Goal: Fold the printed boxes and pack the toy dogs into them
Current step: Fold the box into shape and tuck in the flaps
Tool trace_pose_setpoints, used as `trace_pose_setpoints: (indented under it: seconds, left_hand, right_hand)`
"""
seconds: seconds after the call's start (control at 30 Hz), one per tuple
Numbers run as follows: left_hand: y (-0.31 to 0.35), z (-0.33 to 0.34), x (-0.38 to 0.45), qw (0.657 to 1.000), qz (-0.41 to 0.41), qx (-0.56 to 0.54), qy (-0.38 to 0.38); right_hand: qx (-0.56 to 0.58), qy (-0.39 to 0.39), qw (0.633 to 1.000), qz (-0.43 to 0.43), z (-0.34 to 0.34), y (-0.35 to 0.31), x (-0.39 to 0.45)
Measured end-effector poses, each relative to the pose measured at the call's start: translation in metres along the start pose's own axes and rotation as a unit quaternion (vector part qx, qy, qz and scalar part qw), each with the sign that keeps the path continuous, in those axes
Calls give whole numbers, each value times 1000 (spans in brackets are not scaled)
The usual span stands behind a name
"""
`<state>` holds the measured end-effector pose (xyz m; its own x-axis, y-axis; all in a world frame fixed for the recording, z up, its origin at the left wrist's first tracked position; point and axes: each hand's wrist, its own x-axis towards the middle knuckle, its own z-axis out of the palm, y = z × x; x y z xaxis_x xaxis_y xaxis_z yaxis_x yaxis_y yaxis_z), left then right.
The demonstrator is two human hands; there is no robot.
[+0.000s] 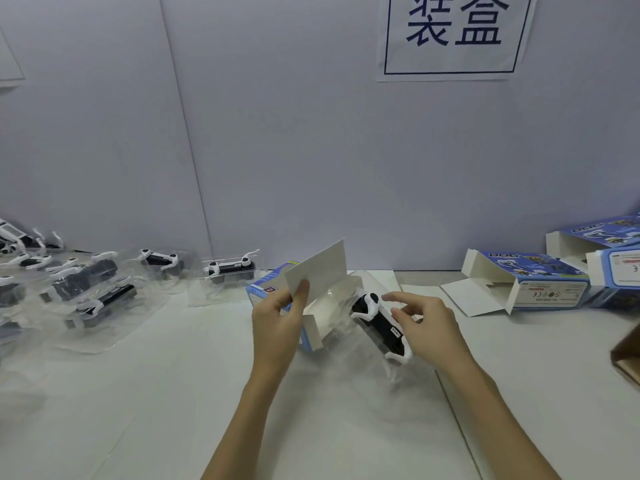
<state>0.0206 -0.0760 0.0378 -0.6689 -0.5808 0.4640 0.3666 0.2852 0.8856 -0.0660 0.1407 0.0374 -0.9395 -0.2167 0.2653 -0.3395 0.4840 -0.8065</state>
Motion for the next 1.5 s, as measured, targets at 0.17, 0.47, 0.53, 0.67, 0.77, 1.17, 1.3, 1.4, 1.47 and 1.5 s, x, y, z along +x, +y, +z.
trace_pose_setpoints:
  seconds: [0.17, 0.47, 0.53, 0.67, 0.77, 1.17, 1.3, 1.4, 1.47, 1.5]
  left_hand:
    - [-16, -1, 0, 998, -52, 40, -18]
    - [-23, -12, -1, 976, 10, 181, -119]
    - [-18, -12, -2, 976, 13, 170, -135]
    - [-13, -13, 1, 979, 38, 134, -150]
    - [-10, -12, 1, 980, 54, 121, -146]
    - [-17, 7, -9, 981, 110, 142, -75]
    - [-8, 11, -8, 997, 57, 37, -21]
    - [1, 12, -10, 997, 78, -4, 8]
    - [4, 14, -12, 993, 114, 14, 13]
    - [4, 15, -14, 990, 135, 27, 10]
  right_hand:
    - [12, -6, 1000, 25, -6, 9, 3]
    - [-65, -16, 998, 17, 4, 1, -1]
    - [-60, 0, 998, 21, 6, 0, -3]
    - [-30, 43, 998, 26, 4, -4, -4]
    - [-42, 64, 997, 24, 4, -6, -6]
    - [-158, 69, 984, 34, 5, -13, -11]
    - [-152, 91, 984, 7, 7, -17, -13]
    - [-176, 108, 978, -26, 11, -22, -15]
    - [-209, 110, 971, -30, 14, -25, -17]
    - [-228, 108, 967, -25, 14, -26, -17]
